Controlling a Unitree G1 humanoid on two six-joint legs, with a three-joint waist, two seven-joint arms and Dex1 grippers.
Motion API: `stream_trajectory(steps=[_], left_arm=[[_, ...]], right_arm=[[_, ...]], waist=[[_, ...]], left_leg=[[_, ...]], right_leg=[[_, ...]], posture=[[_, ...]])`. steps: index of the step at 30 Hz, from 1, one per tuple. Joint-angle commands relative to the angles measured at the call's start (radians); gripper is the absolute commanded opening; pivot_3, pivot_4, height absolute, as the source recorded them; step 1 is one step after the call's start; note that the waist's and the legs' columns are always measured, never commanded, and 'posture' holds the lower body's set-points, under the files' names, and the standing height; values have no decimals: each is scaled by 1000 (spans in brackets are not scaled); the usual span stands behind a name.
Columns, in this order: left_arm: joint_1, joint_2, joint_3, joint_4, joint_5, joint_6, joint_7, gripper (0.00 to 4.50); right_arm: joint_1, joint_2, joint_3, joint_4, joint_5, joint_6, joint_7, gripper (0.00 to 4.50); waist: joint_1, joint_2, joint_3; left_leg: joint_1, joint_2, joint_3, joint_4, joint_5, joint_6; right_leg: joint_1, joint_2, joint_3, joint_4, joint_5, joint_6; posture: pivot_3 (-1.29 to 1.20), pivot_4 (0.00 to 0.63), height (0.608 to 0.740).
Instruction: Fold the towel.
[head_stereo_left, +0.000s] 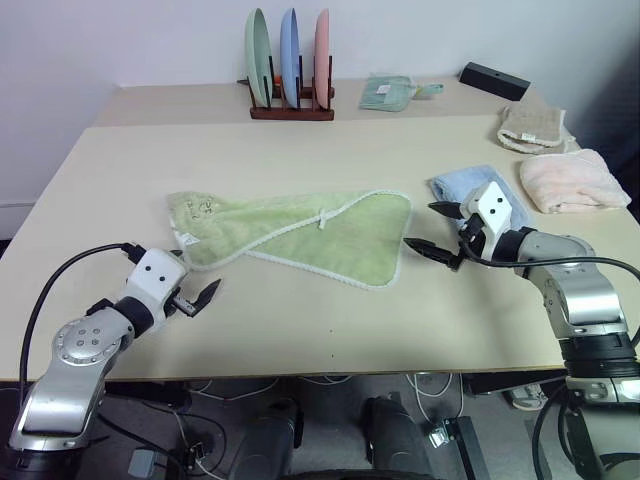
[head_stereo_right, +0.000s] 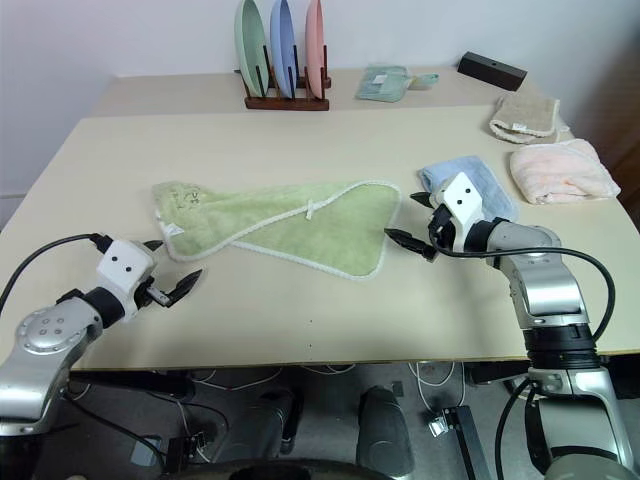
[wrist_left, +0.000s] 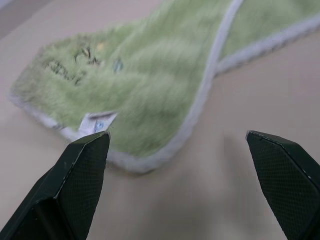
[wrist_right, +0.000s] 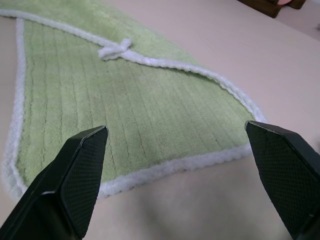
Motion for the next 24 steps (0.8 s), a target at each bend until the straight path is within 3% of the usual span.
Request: stream_trajectory(steps=[1,10,14,20,24], left_arm=[[-86,29,-47,101,102,-66,27,4464],[-307,5,-169,394,171,-184,-25,4464],[-357,-22,-168,469,170,-232,-17,3172],[-338,-6,-152,457,166,-255,-32,195],[-300,13,-125,399,153,-242,-41,52]], right_arm=[[16,7,-17,-54,8,-18,-15,4500],[87,14,-43,-136,33,6,-64,4500],[77,22,-41,-143,37,8,-78,4500],[74,25,-32,-134,32,-4,-83,4500],[61,35,-16,-117,20,-17,-80,4500]], waist=[[1,0,0],[3,0,0],[1,0,0],[-3,0,0],[-4,0,0]], left_leg=[[0,0,0,0,0,0],[0,-1,0,0,0,0],[1,0,0,1,0,0],[0,0,0,0,0,0],[0,0,0,0,0,0]], right_leg=[[0,0,0,0,0,0],[0,0,0,0,2,4],[0,0,1,0,3,5],[-1,0,1,0,3,5],[-1,0,1,0,3,5]], posture=[[0,150,740],[0,150,740],[0,150,740],[0,150,740],[0,150,740]])
